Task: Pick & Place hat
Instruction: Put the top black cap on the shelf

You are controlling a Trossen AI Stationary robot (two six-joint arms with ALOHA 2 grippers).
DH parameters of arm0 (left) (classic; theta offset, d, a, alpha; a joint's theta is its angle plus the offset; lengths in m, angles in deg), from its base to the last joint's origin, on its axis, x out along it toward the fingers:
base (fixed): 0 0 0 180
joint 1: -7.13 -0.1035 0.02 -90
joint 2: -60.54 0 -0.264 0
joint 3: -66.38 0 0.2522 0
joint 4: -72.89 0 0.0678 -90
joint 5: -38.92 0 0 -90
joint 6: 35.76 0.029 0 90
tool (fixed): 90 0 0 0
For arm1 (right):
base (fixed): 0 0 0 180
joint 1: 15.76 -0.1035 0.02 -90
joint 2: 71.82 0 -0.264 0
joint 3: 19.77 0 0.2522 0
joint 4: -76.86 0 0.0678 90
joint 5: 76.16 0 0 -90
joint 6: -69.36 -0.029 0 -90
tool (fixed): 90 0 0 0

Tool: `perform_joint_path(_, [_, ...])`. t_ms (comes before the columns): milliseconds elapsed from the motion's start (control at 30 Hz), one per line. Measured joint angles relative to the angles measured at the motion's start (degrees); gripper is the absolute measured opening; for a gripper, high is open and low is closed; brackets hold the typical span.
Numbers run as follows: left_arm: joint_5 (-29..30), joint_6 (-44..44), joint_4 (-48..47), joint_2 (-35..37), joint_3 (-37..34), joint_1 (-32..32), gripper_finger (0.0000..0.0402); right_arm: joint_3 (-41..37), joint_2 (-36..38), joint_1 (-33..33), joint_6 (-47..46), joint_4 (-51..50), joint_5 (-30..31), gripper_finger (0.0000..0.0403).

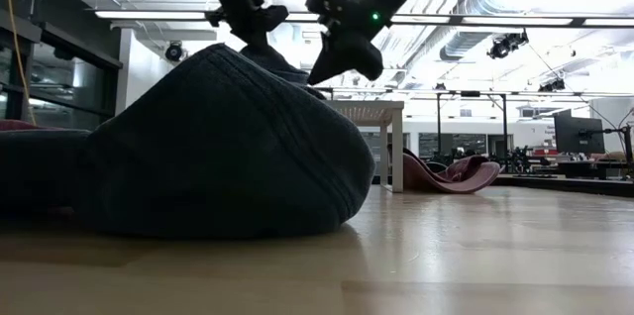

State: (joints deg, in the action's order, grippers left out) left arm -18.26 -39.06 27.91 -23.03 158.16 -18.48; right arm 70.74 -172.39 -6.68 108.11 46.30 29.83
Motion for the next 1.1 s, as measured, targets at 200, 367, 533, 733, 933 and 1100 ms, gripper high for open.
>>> perform_joint_path(200, [-0.74, 0.16, 3.85, -0.55, 0.08, -1.61, 0.0010, 0.02, 0.00, -1.37, -7.04, 4.59, 0.04, 0.0000])
perform_joint_path(367, [-5.16, 0.20, 4.36, -2.24, 0.09, -2.97, 0.0003, 0.07, 0.02, -1.42, -10.30, 6.85, 2.00, 0.0000])
perform_joint_path(533, [-4.97, 1.72, 4.34, -3.63, 0.07, -2.90, 0.0006, 0.08, 0.65, -1.90, -9.57, 4.54, 10.73, 0.0003])
perform_joint_path(733, [-5.00, 1.95, 3.87, -3.69, 0.07, -2.90, 0.0006, 0.11, 1.77, -0.29, -18.20, -1.97, 9.63, 0.0043])
perform_joint_path(933, [-5.07, 1.95, 3.75, -3.69, 0.07, -2.90, 0.0006, 0.09, 1.62, 1.51, -11.89, -3.18, 7.88, 0.0113])
perform_joint_path(1100, [-5.19, 1.95, 3.78, -3.69, 0.07, -2.90, 0.0007, 0.09, 1.57, 2.57, -5.35, -1.57, 5.65, 0.0154])
